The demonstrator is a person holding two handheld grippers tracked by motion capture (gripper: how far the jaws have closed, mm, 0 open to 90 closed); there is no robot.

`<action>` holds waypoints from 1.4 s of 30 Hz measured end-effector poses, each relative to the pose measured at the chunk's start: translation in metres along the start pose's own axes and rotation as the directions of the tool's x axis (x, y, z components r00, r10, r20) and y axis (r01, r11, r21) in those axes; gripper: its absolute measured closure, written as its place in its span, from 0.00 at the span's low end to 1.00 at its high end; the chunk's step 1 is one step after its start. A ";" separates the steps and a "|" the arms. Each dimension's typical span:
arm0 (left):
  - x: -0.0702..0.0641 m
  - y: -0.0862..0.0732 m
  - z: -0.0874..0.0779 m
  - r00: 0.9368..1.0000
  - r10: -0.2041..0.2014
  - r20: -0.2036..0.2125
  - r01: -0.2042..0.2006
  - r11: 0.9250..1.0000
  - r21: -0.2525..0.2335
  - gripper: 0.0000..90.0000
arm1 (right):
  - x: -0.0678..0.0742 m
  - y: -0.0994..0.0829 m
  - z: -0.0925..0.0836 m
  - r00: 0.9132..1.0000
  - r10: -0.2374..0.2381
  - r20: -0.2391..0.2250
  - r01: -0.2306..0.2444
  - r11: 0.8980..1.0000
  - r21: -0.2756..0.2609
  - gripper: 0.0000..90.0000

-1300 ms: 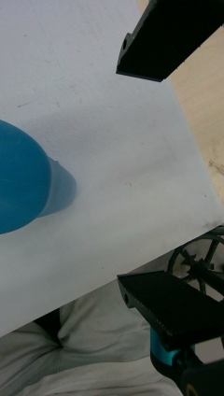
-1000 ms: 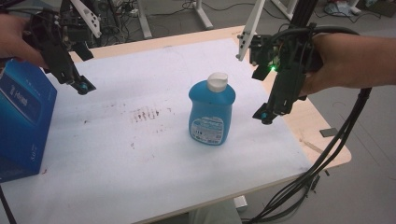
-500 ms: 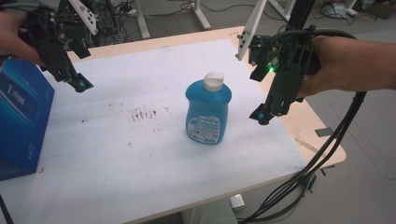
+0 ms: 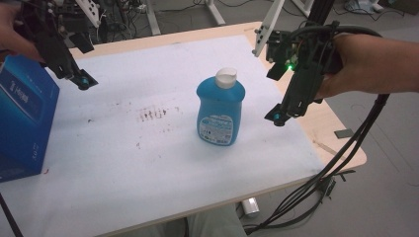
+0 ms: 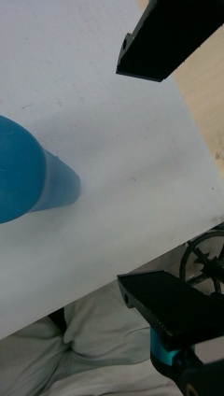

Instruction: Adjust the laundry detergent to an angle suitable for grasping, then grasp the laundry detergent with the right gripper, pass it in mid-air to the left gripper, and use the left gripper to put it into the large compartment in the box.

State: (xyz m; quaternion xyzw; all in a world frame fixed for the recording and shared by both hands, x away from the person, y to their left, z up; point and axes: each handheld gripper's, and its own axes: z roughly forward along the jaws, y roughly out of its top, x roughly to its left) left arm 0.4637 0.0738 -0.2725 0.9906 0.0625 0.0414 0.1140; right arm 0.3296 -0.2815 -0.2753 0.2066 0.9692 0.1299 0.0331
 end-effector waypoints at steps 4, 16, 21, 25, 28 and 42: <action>-0.001 -0.001 0.002 1.000 -0.004 -0.001 0.004 1.000 0.004 0.02 | 0.002 0.000 0.002 1.000 0.000 0.001 0.000 1.000 0.000 0.02; -0.001 -0.002 0.000 1.000 -0.002 -0.004 0.002 1.000 0.002 0.02 | -0.002 -0.004 0.007 0.999 0.035 0.014 -0.035 0.999 -0.033 0.02; -0.001 -0.002 0.002 1.000 0.003 -0.002 -0.003 1.000 0.006 0.02 | -0.006 -0.008 0.010 0.998 0.055 -0.003 -0.055 0.996 -0.068 0.02; -0.003 -0.002 0.002 1.000 0.004 -0.003 -0.004 1.000 0.003 0.02 | -0.008 -0.011 0.014 0.997 0.079 -0.017 -0.080 0.992 -0.098 0.02; -0.005 -0.002 0.003 1.000 0.005 -0.004 -0.005 1.000 0.002 0.02 | -0.008 -0.012 0.017 0.996 0.086 -0.024 -0.088 0.989 -0.116 0.02; -0.006 -0.005 0.004 1.000 0.008 0.000 -0.008 1.000 0.000 0.02 | -0.011 -0.019 0.032 0.988 0.148 -0.054 -0.157 0.944 -0.290 0.02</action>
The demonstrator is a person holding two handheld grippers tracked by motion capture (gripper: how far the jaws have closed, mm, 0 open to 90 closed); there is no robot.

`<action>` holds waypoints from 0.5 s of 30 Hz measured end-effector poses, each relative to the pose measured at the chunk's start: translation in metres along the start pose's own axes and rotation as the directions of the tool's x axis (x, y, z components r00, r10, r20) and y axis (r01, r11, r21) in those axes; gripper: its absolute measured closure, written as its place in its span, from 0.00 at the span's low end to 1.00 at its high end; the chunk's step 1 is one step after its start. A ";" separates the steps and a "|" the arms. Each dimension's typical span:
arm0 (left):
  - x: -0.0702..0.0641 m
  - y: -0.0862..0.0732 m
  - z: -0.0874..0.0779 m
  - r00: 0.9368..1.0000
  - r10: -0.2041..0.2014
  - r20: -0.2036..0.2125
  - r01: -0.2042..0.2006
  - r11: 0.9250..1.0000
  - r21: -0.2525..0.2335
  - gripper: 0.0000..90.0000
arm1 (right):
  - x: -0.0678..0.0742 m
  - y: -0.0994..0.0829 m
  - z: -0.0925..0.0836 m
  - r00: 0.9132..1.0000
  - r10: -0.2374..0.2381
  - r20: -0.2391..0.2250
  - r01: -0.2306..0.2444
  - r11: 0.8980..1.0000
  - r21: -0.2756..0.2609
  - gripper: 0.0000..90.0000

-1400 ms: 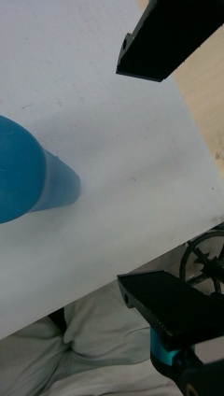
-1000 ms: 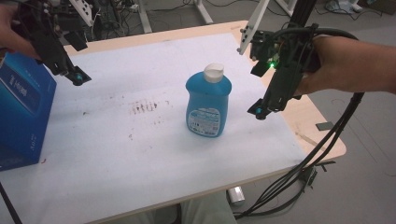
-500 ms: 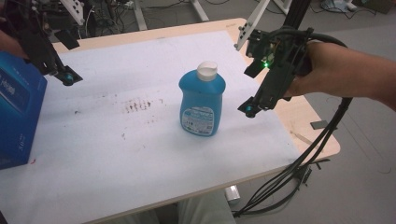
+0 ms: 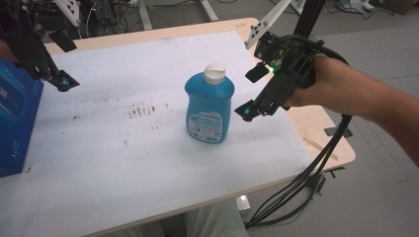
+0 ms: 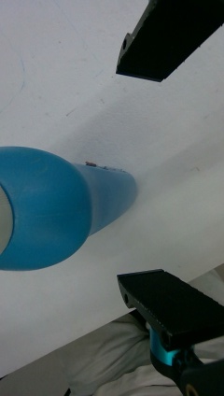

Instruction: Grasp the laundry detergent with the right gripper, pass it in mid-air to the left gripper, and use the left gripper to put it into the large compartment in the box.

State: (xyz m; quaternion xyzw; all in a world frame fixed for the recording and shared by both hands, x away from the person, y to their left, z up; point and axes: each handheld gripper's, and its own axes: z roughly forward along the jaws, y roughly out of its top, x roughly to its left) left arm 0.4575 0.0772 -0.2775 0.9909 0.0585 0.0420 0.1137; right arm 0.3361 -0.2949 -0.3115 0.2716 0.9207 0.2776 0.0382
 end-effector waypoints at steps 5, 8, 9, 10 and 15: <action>0.000 0.000 0.000 1.000 -0.001 0.000 0.001 1.000 -0.003 0.02 | 0.000 -0.005 0.005 1.000 0.008 -0.008 -0.008 1.000 -0.024 0.02; 0.000 -0.001 0.001 1.000 -0.003 0.001 0.003 1.000 -0.006 0.02 | -0.001 -0.009 0.006 1.000 0.006 -0.014 -0.007 0.999 -0.048 0.02; 0.001 -0.001 0.001 1.000 -0.002 0.001 0.002 1.000 -0.007 0.02 | -0.001 -0.010 0.007 1.000 0.009 -0.015 -0.010 0.998 -0.055 0.02; 0.001 -0.001 0.001 1.000 -0.003 0.000 0.003 1.000 -0.007 0.02 | -0.001 -0.011 0.008 1.000 0.011 -0.015 -0.012 0.998 -0.063 0.02; 0.001 -0.002 0.001 1.000 -0.004 0.000 0.004 1.000 -0.007 0.02 | -0.002 -0.019 0.015 1.000 0.014 -0.019 -0.016 0.995 -0.098 0.02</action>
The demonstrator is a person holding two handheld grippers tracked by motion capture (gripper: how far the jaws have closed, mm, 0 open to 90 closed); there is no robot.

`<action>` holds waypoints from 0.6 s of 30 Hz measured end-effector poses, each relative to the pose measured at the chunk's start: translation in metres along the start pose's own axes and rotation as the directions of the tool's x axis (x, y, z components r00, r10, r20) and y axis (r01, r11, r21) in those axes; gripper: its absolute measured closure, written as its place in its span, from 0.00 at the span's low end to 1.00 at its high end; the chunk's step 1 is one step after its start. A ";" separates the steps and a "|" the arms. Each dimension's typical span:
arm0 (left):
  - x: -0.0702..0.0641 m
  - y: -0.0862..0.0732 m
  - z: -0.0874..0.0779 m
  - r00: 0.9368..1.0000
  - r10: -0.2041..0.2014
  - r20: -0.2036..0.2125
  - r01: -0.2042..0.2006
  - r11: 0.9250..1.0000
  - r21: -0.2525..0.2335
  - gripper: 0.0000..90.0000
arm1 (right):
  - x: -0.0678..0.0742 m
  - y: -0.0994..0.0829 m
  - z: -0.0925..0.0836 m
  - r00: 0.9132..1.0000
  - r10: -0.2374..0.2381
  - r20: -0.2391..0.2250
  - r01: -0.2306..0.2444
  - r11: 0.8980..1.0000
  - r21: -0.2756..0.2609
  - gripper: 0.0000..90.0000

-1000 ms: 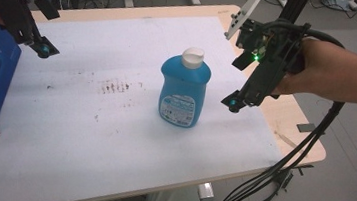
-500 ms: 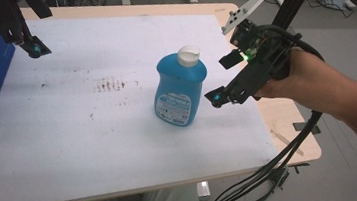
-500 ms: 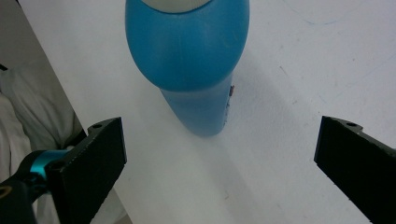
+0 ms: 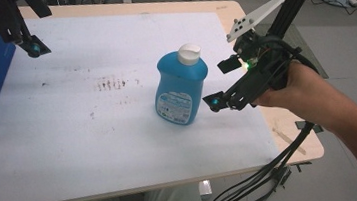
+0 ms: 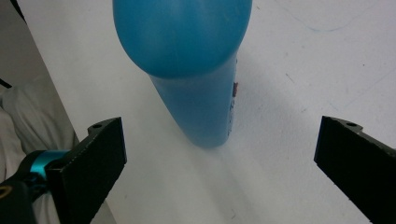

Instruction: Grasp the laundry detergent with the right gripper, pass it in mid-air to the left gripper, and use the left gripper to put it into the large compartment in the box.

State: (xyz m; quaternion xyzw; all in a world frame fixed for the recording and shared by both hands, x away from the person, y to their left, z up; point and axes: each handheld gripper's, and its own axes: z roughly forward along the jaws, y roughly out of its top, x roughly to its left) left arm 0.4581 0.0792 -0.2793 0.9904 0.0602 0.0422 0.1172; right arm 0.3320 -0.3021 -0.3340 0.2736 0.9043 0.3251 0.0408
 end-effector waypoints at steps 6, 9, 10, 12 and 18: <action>0.000 -0.002 0.000 1.000 -0.005 0.002 0.005 1.000 -0.003 0.02 | 0.002 -0.008 0.007 1.000 -0.005 -0.002 0.005 0.999 -0.040 0.02; 0.000 -0.002 0.000 1.000 -0.007 0.001 0.007 1.000 -0.003 0.02 | 0.003 -0.011 0.009 1.000 -0.005 0.002 0.006 0.998 -0.061 0.02; 0.000 -0.002 0.001 1.000 -0.007 0.002 0.007 1.000 -0.003 0.02 | 0.002 -0.012 0.010 1.000 -0.007 0.002 0.007 0.998 -0.069 0.02; 0.000 -0.003 0.001 1.000 -0.008 0.001 0.008 1.000 -0.004 0.02 | 0.002 -0.013 0.013 1.000 -0.009 0.002 0.009 0.997 -0.083 0.02; 0.000 -0.003 0.001 1.000 -0.006 0.005 0.006 1.000 -0.005 0.02 | 0.002 -0.012 0.023 1.000 -0.007 -0.011 0.006 0.995 -0.103 0.02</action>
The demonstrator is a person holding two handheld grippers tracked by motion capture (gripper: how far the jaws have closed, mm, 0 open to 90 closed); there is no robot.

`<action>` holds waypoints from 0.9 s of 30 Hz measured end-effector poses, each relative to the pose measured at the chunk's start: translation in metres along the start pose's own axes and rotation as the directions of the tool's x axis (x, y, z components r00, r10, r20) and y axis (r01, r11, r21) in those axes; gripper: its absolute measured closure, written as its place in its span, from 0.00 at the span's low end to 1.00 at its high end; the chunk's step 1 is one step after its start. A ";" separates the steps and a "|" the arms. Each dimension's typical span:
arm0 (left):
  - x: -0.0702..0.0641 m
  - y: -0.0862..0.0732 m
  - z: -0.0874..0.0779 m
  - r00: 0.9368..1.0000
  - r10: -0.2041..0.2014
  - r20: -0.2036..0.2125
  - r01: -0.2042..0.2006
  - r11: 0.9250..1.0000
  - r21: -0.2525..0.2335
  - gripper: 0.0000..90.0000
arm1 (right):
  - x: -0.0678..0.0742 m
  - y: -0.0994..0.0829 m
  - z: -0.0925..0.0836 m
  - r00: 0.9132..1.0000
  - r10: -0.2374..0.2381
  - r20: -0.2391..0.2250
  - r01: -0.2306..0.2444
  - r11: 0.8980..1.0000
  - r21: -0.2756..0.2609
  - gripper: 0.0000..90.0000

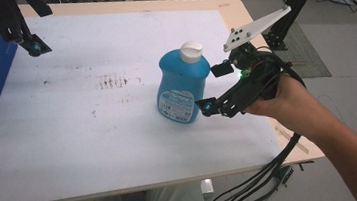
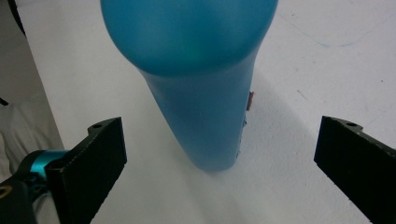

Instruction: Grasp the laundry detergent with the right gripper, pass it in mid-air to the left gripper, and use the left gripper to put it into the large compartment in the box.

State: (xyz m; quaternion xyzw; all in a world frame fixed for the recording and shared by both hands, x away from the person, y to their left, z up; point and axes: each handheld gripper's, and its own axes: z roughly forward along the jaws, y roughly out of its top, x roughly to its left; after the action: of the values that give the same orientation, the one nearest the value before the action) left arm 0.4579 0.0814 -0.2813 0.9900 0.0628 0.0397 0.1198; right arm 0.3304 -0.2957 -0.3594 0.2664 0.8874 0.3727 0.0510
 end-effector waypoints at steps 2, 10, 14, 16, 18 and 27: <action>0.000 0.000 0.000 1.000 -0.004 -0.002 0.004 1.000 -0.001 0.02 | 0.000 0.001 0.002 1.000 -0.002 0.000 0.002 1.000 -0.006 0.02; 0.000 -0.002 0.002 1.000 -0.006 -0.001 0.006 1.000 -0.005 0.02 | -0.001 0.001 0.008 1.000 -0.010 0.001 0.010 0.999 -0.034 0.02; 0.000 -0.003 0.004 1.000 -0.007 0.001 0.007 1.000 -0.001 0.02 | -0.001 -0.003 0.012 1.000 -0.008 -0.002 0.008 0.999 -0.053 0.02; 0.000 -0.003 0.004 1.000 -0.009 0.001 0.009 1.000 -0.002 0.02 | -0.001 -0.004 0.013 1.000 -0.004 -0.004 0.004 0.998 -0.064 0.02; 0.000 -0.003 0.004 1.000 -0.009 0.000 0.009 1.000 -0.001 0.02 | -0.001 -0.006 0.015 1.000 -0.005 -0.005 0.005 0.997 -0.073 0.02; 0.000 -0.004 0.005 1.000 -0.011 0.003 0.011 1.000 -0.001 0.02 | 0.000 -0.010 0.021 1.000 -0.007 -0.008 0.006 0.994 -0.113 0.02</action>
State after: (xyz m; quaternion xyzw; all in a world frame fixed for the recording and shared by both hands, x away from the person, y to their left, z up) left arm 0.4576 0.0837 -0.2876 0.9897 0.0681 0.0374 0.1205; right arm 0.3324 -0.2886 -0.3814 0.2584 0.8661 0.4232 0.0633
